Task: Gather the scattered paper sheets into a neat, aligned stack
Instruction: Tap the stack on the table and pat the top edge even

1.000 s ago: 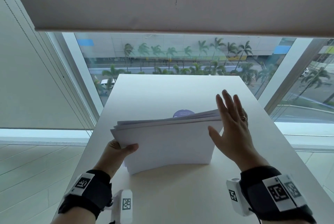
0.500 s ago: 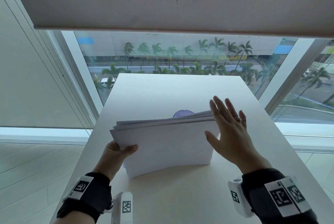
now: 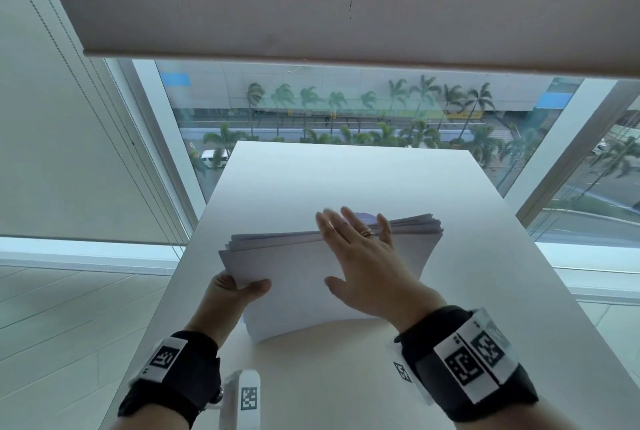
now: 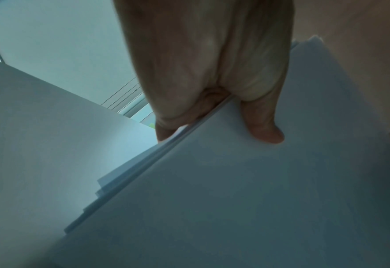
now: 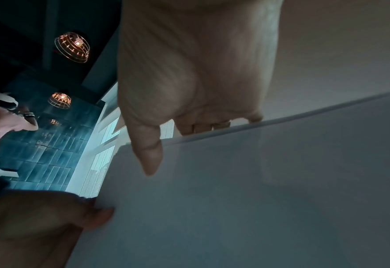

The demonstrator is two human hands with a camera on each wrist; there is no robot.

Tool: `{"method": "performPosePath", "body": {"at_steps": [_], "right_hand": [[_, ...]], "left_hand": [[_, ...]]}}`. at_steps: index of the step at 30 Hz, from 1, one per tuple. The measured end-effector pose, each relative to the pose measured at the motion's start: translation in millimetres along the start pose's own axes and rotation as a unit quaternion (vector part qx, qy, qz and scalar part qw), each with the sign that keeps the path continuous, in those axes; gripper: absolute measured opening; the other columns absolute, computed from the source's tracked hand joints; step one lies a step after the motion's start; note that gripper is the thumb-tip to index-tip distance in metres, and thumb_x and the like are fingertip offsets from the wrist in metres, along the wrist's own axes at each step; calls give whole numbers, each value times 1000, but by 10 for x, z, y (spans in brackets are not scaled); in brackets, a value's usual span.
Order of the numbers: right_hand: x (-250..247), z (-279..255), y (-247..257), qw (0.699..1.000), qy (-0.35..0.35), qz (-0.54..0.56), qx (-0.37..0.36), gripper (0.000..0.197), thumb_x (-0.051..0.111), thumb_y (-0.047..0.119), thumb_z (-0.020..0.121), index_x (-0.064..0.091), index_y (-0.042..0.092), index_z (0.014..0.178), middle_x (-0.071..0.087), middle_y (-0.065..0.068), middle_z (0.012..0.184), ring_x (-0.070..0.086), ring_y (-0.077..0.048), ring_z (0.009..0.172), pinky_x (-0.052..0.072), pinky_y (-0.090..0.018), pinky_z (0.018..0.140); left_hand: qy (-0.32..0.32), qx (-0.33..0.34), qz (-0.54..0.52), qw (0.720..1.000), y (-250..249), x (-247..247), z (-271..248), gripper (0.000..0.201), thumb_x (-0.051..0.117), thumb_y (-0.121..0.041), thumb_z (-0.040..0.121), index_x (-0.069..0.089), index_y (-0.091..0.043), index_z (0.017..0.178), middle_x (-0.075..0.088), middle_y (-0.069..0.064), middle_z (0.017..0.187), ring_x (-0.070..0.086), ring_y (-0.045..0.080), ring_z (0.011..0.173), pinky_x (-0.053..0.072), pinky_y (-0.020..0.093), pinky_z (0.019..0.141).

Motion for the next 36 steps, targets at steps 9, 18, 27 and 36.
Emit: {"method": "performPosePath", "body": {"at_steps": [9, 18, 27, 36], "right_hand": [[35, 137, 373, 998, 12, 29, -45, 76, 48, 29, 89, 1, 23, 149, 4, 6, 159, 0, -15, 146, -7, -49, 114], [12, 211, 540, 997, 25, 24, -76, 75, 50, 24, 88, 6, 26, 148, 13, 5, 157, 16, -23, 144, 5, -53, 114], [-4, 244, 628, 994, 12, 31, -109, 72, 52, 19, 86, 15, 33, 146, 23, 1, 154, 27, -26, 138, 7, -55, 113], [-23, 209, 497, 994, 21, 41, -98, 78, 52, 20, 85, 7, 37, 146, 50, -4, 135, 50, -30, 118, 33, -42, 104]], "left_hand": [[4, -1, 10, 1000, -40, 14, -68, 25, 62, 11, 77, 69, -10, 88, 76, -6, 72, 69, 4, 70, 53, 13, 62], [2, 1, -5, 1000, -59, 21, -101, 23, 67, 9, 73, 72, -11, 84, 75, -4, 70, 68, 4, 67, 52, 13, 59], [9, -2, -15, 1000, -23, 0, -106, 23, 72, -6, 61, 74, -13, 82, 76, -1, 74, 68, 6, 70, 53, 13, 63], [8, -4, 7, 1000, -19, -3, -108, 26, 63, 12, 75, 69, -11, 85, 75, -7, 69, 67, 1, 66, 51, 10, 61]]}}
Point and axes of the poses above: each hand's wrist, its own z-axis towards the middle knuckle, its own x-axis out of the palm, y = z × x, the point moved 5 cm from there along z, towards the middle knuckle
